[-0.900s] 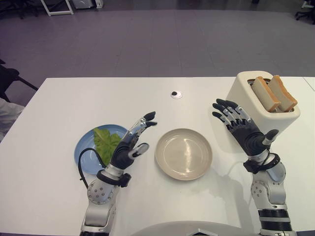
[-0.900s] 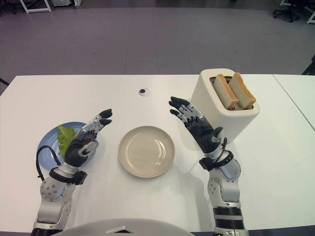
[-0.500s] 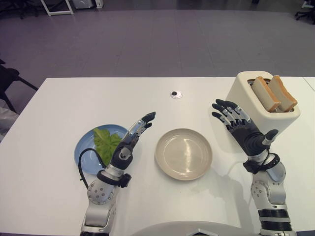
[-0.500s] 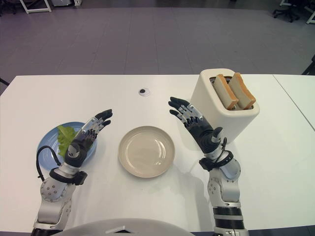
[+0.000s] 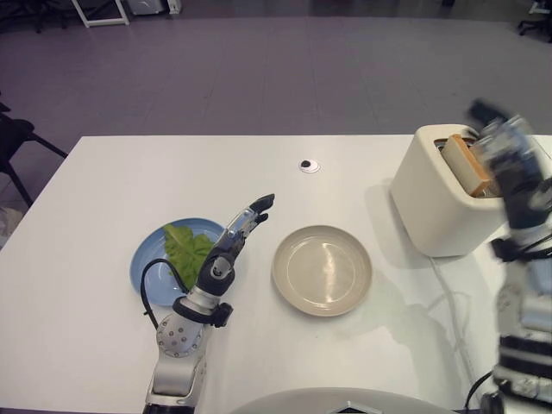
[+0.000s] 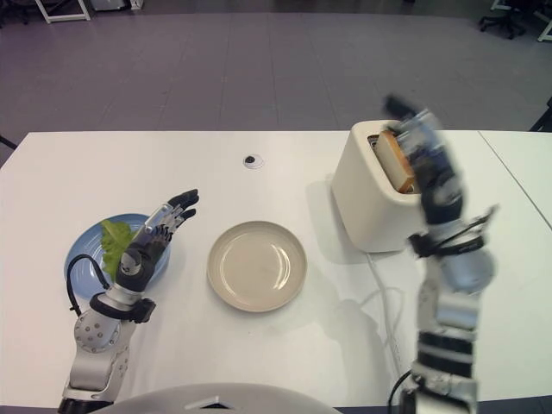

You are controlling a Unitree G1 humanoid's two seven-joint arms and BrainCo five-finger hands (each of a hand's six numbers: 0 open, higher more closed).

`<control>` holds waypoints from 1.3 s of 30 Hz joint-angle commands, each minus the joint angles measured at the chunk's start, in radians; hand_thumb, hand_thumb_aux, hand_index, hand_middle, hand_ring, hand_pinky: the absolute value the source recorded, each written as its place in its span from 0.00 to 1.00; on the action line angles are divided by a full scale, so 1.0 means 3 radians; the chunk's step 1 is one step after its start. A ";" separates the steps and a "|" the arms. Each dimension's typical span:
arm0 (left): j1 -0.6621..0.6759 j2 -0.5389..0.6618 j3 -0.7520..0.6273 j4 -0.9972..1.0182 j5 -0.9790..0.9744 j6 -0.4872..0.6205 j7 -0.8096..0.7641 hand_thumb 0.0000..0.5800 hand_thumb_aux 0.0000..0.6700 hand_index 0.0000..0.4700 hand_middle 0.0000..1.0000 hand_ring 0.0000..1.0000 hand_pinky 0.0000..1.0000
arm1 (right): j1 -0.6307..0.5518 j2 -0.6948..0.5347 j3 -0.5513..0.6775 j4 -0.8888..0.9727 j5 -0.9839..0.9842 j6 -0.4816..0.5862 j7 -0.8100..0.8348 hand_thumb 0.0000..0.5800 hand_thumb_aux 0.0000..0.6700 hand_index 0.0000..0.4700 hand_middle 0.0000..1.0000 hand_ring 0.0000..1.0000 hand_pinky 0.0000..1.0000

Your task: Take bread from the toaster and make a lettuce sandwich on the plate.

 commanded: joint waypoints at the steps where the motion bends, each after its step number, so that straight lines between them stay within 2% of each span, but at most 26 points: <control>1: 0.0000 -0.0024 -0.0036 0.0056 0.0076 0.0000 0.0009 0.00 0.00 0.00 0.00 0.00 0.00 | -0.0171 -0.0559 -0.0015 0.0832 -0.1159 -0.0128 -0.0555 0.00 0.00 0.00 0.00 0.00 0.00; 5: -0.0025 -0.0030 -0.0043 0.0095 0.0094 -0.0015 -0.0001 0.00 0.00 0.00 0.00 0.00 0.00 | -0.0177 -0.0889 0.0280 0.1483 -0.2025 -0.0246 -0.1129 0.00 0.00 0.00 0.00 0.00 0.00; 14: -0.0024 -0.0043 -0.0046 0.0126 0.0123 -0.0049 -0.0008 0.00 0.00 0.00 0.00 0.00 0.00 | -0.0346 -0.1104 0.0552 0.2195 -0.2188 -0.0337 -0.1531 0.00 0.00 0.00 0.00 0.00 0.00; 15: -0.0024 -0.0043 -0.0047 0.0127 0.0126 -0.0052 -0.0007 0.00 0.00 0.00 0.00 0.00 0.00 | -0.0355 -0.1111 0.0583 0.2228 -0.2181 -0.0344 -0.1542 0.11 0.06 0.06 0.00 0.00 0.00; 16: -0.0024 -0.0042 -0.0048 0.0129 0.0130 -0.0054 -0.0007 0.00 0.00 0.00 0.00 0.00 0.00 | -0.0361 -0.1120 0.0610 0.2253 -0.2174 -0.0350 -0.1548 0.65 0.41 0.41 0.00 0.00 0.00; 17: -0.0023 -0.0040 -0.0046 0.0128 0.0131 -0.0056 -0.0008 0.00 0.00 0.00 0.00 0.00 0.00 | -0.0366 -0.1130 0.0634 0.2269 -0.2170 -0.0353 -0.1554 0.80 0.56 0.56 0.00 0.00 0.00; 19: -0.0022 -0.0038 -0.0045 0.0128 0.0131 -0.0059 -0.0008 0.00 0.00 0.00 0.00 0.00 0.00 | -0.0370 -0.1144 0.0670 0.2283 -0.2154 -0.0359 -0.1563 0.88 0.65 0.65 0.00 0.00 0.00; 20: -0.0021 -0.0037 -0.0045 0.0127 0.0132 -0.0060 -0.0008 0.00 0.00 0.00 0.00 0.00 0.00 | -0.0369 -0.1147 0.0685 0.2283 -0.2141 -0.0361 -0.1561 0.93 0.74 0.74 0.00 0.00 0.00; 21: -0.0020 -0.0037 -0.0046 0.0127 0.0134 -0.0061 -0.0007 0.00 0.00 0.00 0.00 0.00 0.00 | -0.0368 -0.1149 0.0698 0.2285 -0.2129 -0.0366 -0.1559 0.94 0.76 0.76 0.00 0.00 0.00; 24: -0.0018 -0.0037 -0.0047 0.0126 0.0136 -0.0063 -0.0006 0.00 0.00 0.00 0.00 0.00 0.00 | -0.0365 -0.1146 0.0722 0.2275 -0.2084 -0.0390 -0.1554 1.00 0.95 0.95 0.00 0.00 0.00; 26: -0.0014 -0.0036 -0.0044 0.0121 0.0136 -0.0062 -0.0005 0.00 0.00 0.00 0.00 0.00 0.00 | -0.0366 -0.1142 0.0733 0.2252 -0.2068 -0.0414 -0.1588 1.00 1.00 1.00 0.00 0.00 0.00; 31: -0.0008 -0.0034 -0.0040 0.0113 0.0138 -0.0060 -0.0002 0.00 0.00 0.00 0.00 0.00 0.00 | -0.0376 -0.1024 0.0672 0.2132 -0.1795 -0.0499 -0.1540 1.00 1.00 1.00 0.00 0.00 0.00; 39: -0.0007 -0.0035 -0.0045 0.0101 0.0147 -0.0052 0.0003 0.00 0.00 0.00 0.00 0.00 0.00 | -0.0406 -0.0696 0.0198 0.1485 -0.0435 -0.0482 -0.1110 1.00 1.00 1.00 0.00 0.00 0.00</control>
